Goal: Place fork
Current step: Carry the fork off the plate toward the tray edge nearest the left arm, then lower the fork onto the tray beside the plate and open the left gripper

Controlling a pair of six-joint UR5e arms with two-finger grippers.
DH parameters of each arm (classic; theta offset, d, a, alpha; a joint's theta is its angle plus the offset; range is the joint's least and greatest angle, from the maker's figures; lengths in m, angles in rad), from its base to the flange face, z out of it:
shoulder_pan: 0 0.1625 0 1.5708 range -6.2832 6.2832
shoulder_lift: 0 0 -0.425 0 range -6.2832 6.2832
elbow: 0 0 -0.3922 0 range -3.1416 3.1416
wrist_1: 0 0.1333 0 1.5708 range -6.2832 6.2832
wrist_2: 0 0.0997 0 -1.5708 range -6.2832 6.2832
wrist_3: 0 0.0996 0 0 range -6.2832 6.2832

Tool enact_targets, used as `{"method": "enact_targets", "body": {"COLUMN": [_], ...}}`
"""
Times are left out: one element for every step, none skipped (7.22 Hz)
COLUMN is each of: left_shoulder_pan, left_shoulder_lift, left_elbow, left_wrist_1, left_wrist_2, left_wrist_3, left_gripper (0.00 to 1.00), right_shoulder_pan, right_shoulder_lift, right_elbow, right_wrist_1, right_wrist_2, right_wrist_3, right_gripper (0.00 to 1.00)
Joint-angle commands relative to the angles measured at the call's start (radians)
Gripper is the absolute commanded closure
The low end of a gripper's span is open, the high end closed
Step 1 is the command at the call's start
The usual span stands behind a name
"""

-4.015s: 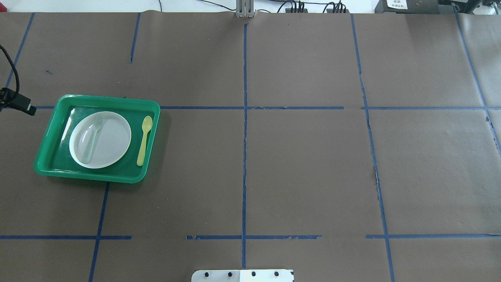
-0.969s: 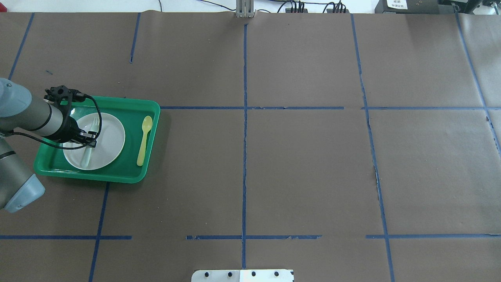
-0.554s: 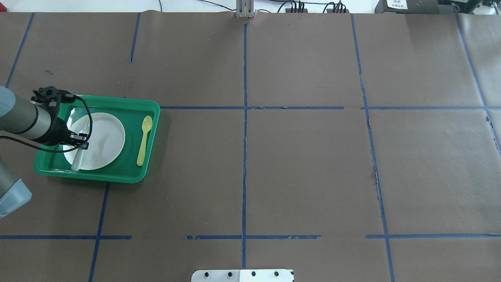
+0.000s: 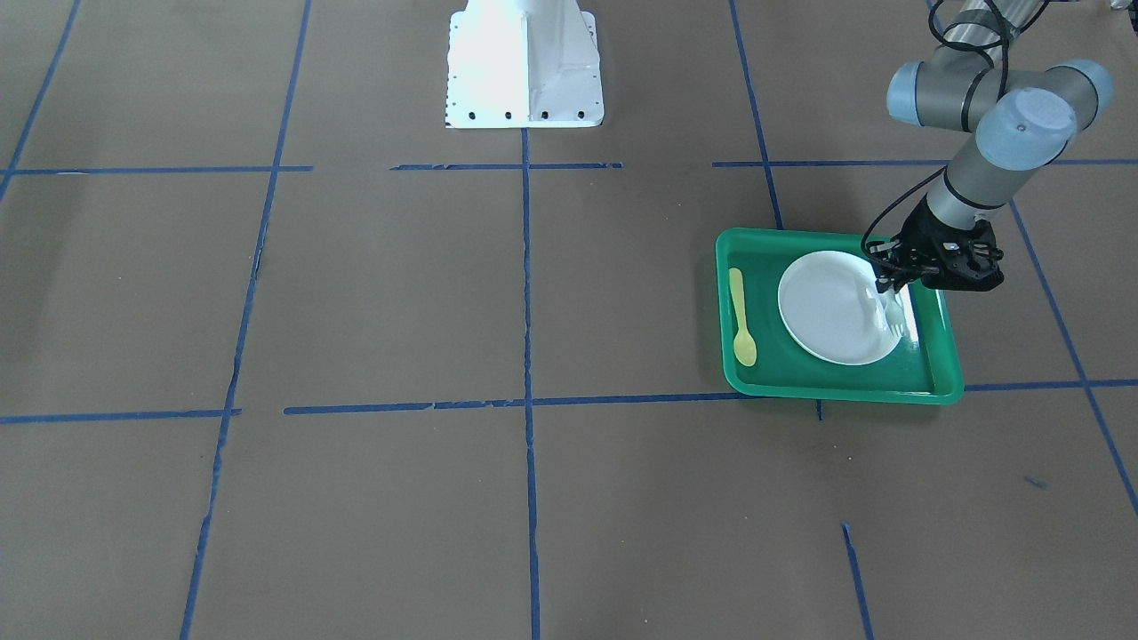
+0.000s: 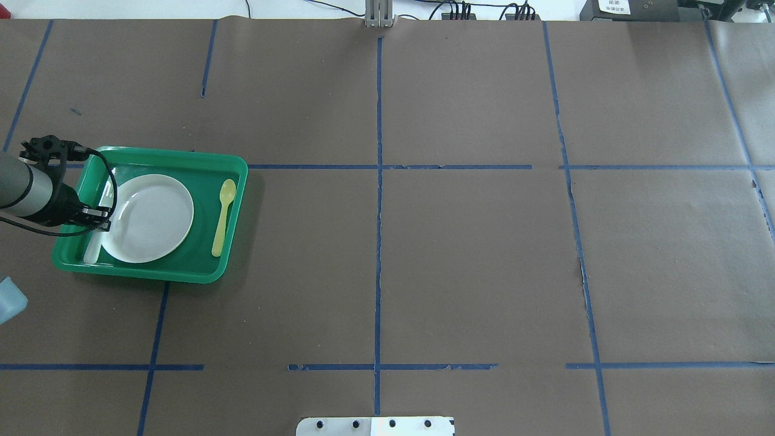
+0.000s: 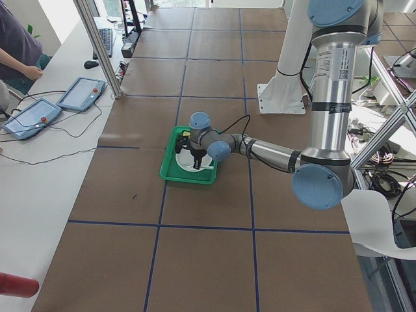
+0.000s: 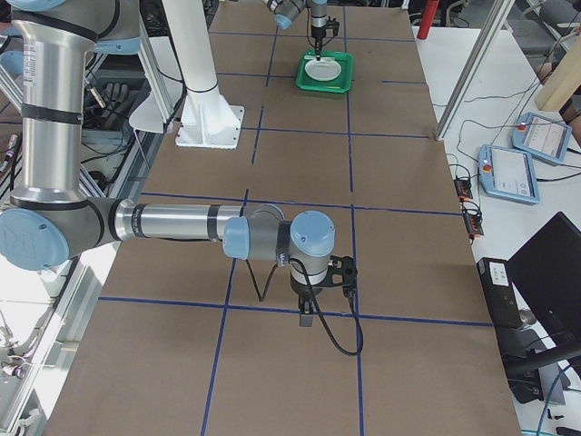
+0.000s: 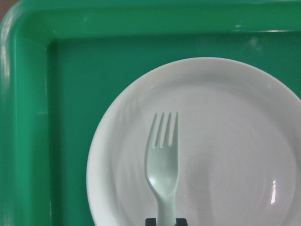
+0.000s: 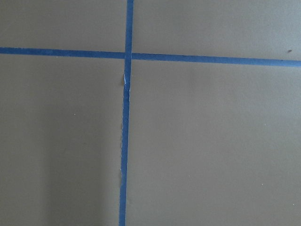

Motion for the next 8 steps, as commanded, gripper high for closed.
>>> {"method": "enact_targets", "body": {"left_shoulder_pan": [-0.065,-0.075,-0.073,-0.073,-0.073,-0.069,-0.072,-0.072], "left_shoulder_lift": [0.0,-0.004,-0.012,-0.013,-0.018,-0.018,-0.02,-0.02], "left_elbow": [0.009,0.028,0.044,0.045,0.044,0.045,0.041,0.039], "left_wrist_1": [0.0,0.0,0.0,0.0,-0.002,0.0,-0.002,-0.002], "left_wrist_2": [-0.002,-0.002,-0.002,-0.004,-0.004,-0.005,-0.007,-0.008], "left_wrist_3": [0.04,0.053,0.055,0.055,0.055,0.056,0.067,0.067], "left_gripper": [1.0,1.0,1.0,1.0,1.0,0.21,0.0,0.0], "right_shoulder_pan": [0.0,0.0,0.0,0.0,0.0,0.0,0.0,0.0], "right_shoulder_lift": [0.0,0.0,0.0,0.0,0.0,0.0,0.0,0.0], "right_elbow": [0.0,0.0,0.0,-0.001,0.0,0.0,0.0,0.0], "right_wrist_1": [0.0,0.0,0.0,0.0,0.0,0.0,0.0,0.0], "right_wrist_2": [0.0,0.0,0.0,0.0,0.0,0.0,0.0,0.0], "right_wrist_3": [0.0,0.0,0.0,0.002,0.0,0.0,0.0,0.002], "right_gripper": [0.0,0.0,0.0,0.0,0.0,0.0,0.0,0.0]}}
